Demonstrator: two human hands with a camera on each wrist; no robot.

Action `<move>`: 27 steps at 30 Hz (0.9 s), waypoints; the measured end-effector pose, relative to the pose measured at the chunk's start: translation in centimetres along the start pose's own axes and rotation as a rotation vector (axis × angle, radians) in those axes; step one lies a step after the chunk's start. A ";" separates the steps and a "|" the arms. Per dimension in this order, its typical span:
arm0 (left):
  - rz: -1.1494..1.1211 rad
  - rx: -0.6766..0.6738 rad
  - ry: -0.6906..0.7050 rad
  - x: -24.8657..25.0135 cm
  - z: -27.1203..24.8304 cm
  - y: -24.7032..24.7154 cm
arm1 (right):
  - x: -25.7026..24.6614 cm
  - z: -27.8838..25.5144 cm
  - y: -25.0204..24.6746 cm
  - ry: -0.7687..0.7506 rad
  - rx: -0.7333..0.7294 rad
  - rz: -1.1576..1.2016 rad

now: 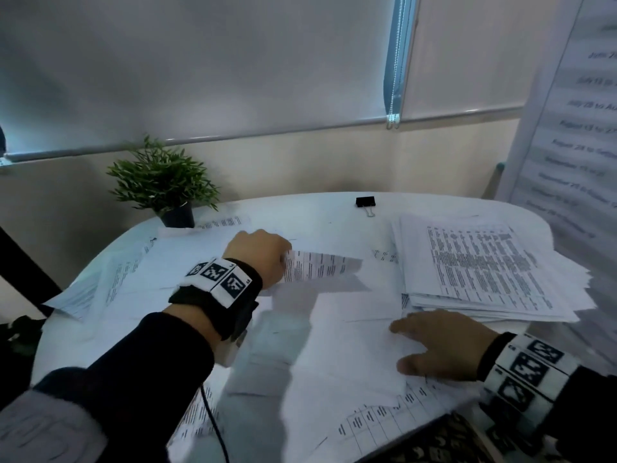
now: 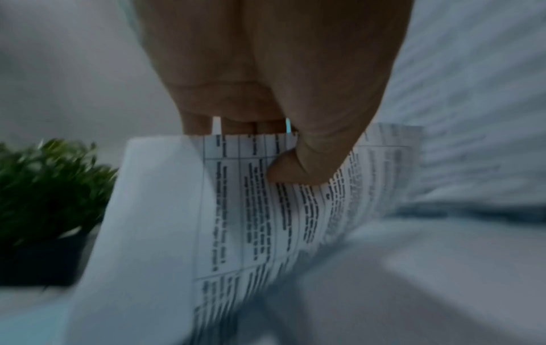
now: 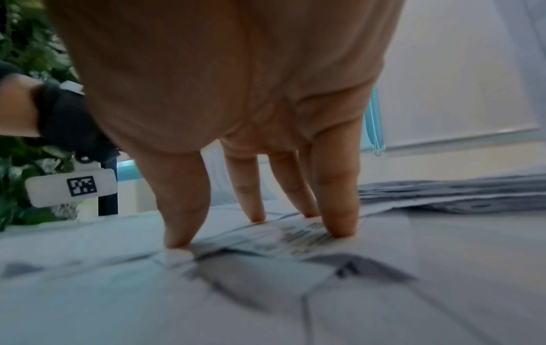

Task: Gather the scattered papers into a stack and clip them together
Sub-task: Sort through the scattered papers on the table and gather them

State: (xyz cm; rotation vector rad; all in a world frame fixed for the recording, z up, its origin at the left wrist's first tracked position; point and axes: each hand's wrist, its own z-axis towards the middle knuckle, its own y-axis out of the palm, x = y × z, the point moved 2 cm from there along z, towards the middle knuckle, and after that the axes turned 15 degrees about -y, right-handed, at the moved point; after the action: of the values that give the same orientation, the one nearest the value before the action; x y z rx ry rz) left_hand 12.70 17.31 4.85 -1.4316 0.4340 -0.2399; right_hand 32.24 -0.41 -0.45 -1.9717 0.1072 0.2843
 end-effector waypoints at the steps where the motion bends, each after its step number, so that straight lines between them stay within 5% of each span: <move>1: 0.003 0.082 0.043 0.0 -0.7 -1.6 | 0.2 0.1 -0.6 0.003 0.076 0.121; 8: -0.524 0.385 0.252 -1.9 -5.3 -7.7 | -3.4 2.0 -4.9 -0.323 0.777 0.509; 10: -0.628 0.560 0.083 -4.1 -6.2 -7.3 | -4.0 2.1 -5.6 -0.335 0.924 0.722; 12: -0.875 0.503 -0.190 -6.5 -7.7 -5.3 | -4.9 2.2 -6.3 -0.386 0.986 1.019; 14: -1.306 0.225 -0.380 -7.4 -9.4 -2.8 | -6.0 2.7 -6.5 -0.436 0.942 1.210; 17: -1.663 -0.087 -0.395 -7.6 -11.3 2.0 | -7.8 4.3 -6.2 -0.425 0.746 1.050; 19: -1.628 -0.078 -0.471 -9.3 -12.8 5.4 | -7.9 5.9 -5.8 -0.325 0.579 0.855; 23: -1.369 0.021 -0.681 -13.4 -16.9 9.0 | -3.4 9.4 -4.7 0.147 0.229 0.103; 25: -1.292 0.088 -0.819 -14.3 -19.4 9.5 | -1.2 10.3 -4.3 0.263 0.184 -0.031; 27: -1.245 0.221 -0.790 -14.6 -21.7 10.0 | -0.3 10.8 -3.5 0.319 0.144 -0.001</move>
State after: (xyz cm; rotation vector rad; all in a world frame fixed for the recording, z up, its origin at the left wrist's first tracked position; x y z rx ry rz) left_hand -10.64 5.13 -4.60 -1.2816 -1.1438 -0.6423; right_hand 31.07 10.90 -1.38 -1.8596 0.3228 -0.0403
